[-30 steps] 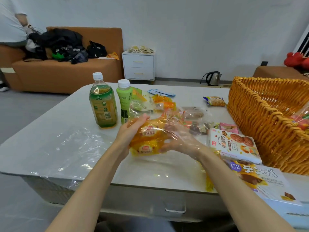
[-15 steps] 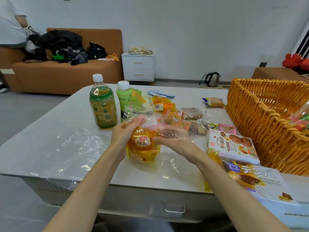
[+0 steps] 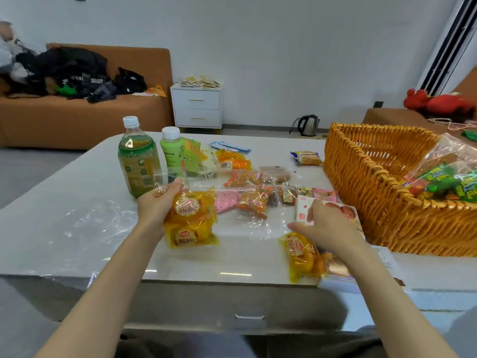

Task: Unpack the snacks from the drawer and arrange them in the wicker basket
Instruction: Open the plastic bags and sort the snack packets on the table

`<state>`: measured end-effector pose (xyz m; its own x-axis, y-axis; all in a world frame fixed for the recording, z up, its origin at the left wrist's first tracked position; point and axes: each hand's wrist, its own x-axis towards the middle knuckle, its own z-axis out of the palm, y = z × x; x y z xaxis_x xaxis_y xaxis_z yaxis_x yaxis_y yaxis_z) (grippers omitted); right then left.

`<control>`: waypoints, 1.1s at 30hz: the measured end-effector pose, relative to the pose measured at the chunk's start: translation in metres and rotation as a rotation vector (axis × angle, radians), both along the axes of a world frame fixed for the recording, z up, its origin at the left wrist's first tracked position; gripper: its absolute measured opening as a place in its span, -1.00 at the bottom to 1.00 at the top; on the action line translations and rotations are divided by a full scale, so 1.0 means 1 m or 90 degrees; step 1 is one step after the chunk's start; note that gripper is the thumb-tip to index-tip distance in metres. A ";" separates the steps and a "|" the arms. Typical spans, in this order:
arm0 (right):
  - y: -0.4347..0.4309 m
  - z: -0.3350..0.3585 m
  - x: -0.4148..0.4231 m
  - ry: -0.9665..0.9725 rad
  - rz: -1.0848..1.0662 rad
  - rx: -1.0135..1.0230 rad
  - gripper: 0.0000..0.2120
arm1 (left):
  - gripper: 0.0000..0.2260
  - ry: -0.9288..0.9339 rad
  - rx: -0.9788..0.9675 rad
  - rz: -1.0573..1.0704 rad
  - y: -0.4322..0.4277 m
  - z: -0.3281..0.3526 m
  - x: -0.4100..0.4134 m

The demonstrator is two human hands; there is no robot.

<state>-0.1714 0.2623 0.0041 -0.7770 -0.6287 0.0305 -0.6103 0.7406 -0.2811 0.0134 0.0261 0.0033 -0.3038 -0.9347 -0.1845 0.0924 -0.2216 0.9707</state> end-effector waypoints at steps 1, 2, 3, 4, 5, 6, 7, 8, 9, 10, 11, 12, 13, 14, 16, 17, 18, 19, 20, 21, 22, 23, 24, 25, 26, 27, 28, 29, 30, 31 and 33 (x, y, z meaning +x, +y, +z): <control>0.004 -0.001 0.002 0.002 -0.002 0.110 -0.36 | -0.75 0.001 0.003 -0.005 0.001 0.000 0.001; 0.006 -0.001 0.006 -0.001 0.001 0.199 -0.27 | -0.75 0.001 0.003 -0.009 0.002 0.000 0.002; 0.007 -0.001 0.010 0.002 0.011 0.255 -0.25 | -0.74 0.000 0.002 -0.011 0.004 -0.001 0.003; 0.006 -0.001 0.014 0.004 0.025 0.281 -0.29 | -0.75 0.000 0.003 -0.015 0.006 0.000 0.004; 0.005 -0.001 0.017 -0.005 0.040 0.286 -0.37 | -0.76 -0.002 0.004 -0.019 0.007 0.000 0.006; 0.002 0.001 0.021 -0.020 0.054 0.275 -0.45 | -0.77 -0.004 0.007 -0.024 0.008 0.001 0.007; -0.002 -0.001 0.024 -0.032 0.071 0.247 -0.51 | -0.78 -0.009 0.011 -0.024 0.009 0.001 0.010; -0.006 -0.003 0.026 -0.037 0.083 0.203 -0.56 | -0.77 -0.016 0.014 -0.022 0.009 0.002 0.012; -0.011 -0.007 0.028 -0.039 0.088 0.142 -0.57 | -0.74 -0.023 0.011 -0.014 0.008 0.002 0.015; -0.016 -0.010 0.030 -0.038 0.085 0.073 -0.54 | -0.70 -0.028 0.005 -0.005 0.007 0.003 0.019; -0.020 -0.013 0.030 -0.038 0.076 0.007 -0.51 | -0.67 -0.029 0.000 0.004 0.006 0.003 0.022; -0.023 -0.015 0.030 -0.048 0.067 -0.031 -0.47 | -0.64 -0.027 -0.001 0.010 0.004 0.004 0.026; -0.025 -0.017 0.028 -0.072 0.058 -0.035 -0.43 | -0.63 -0.023 0.001 0.015 0.003 0.005 0.029; -0.026 -0.019 0.027 -0.108 0.051 -0.011 -0.38 | -0.63 -0.018 0.003 0.015 0.002 0.006 0.031; -0.026 -0.023 0.026 -0.151 0.045 0.045 -0.34 | -0.66 -0.011 0.007 0.010 0.001 0.008 0.036; -0.026 -0.024 0.026 -0.143 0.042 0.035 -0.37 | -0.68 -0.010 0.008 0.008 0.000 0.009 0.038; -0.024 -0.022 0.025 -0.118 0.036 -0.009 -0.43 | -0.69 -0.012 0.005 0.009 -0.001 0.009 0.039; -0.022 -0.018 0.022 -0.082 0.022 -0.084 -0.48 | -0.69 -0.017 0.000 0.014 -0.002 0.009 0.040; -0.019 -0.013 0.018 -0.056 0.006 -0.179 -0.50 | -0.69 -0.025 -0.010 0.020 -0.002 0.009 0.041; -0.016 -0.006 0.014 -0.058 0.003 -0.288 -0.51 | -0.69 -0.036 -0.022 0.029 -0.003 0.009 0.041; -0.013 0.002 0.011 -0.101 0.020 -0.388 -0.50 | -0.69 -0.047 -0.038 0.038 -0.003 0.009 0.041; -0.011 0.009 0.009 -0.176 0.053 -0.470 -0.50 | -0.68 -0.059 -0.055 0.044 -0.003 0.009 0.041; -0.010 0.015 0.011 -0.259 0.090 -0.517 -0.50 | -0.67 -0.068 -0.071 0.050 -0.003 0.009 0.040; -0.009 0.018 0.013 -0.314 0.120 -0.515 -0.51 | -0.65 -0.076 -0.083 0.057 -0.002 0.009 0.039; -0.010 0.019 0.016 -0.333 0.146 -0.480 -0.51 | -0.65 -0.081 -0.085 0.064 -0.001 0.010 0.037; -0.012 0.018 0.019 -0.325 0.162 -0.423 -0.49 | -0.66 -0.086 -0.080 0.070 0.001 0.011 0.036; -0.013 0.016 0.019 -0.301 0.166 -0.358 -0.47 | -0.69 -0.084 -0.067 0.072 0.002 0.012 0.036; -0.015 0.014 0.020 -0.273 0.165 -0.296 -0.46 | -0.73 -0.078 -0.049 0.068 0.002 0.012 0.035; -0.017 0.013 0.019 -0.243 0.166 -0.246 -0.44 | -0.76 -0.070 -0.036 0.062 0.003 0.012 0.034; -0.019 0.013 0.020 -0.219 0.171 -0.213 -0.44 | -0.77 -0.066 -0.030 0.055 0.003 0.012 0.034; -0.022 0.011 0.021 -0.226 0.203 -0.195 -0.44 | -0.73 -0.073 -0.035 0.038 0.001 0.011 0.033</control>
<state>-0.1506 0.2400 0.0153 -0.5461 -0.8375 0.0198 -0.6186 0.3873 -0.6836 0.0466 0.0275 0.0138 -0.2265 -0.9603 -0.1629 -0.0088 -0.1652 0.9862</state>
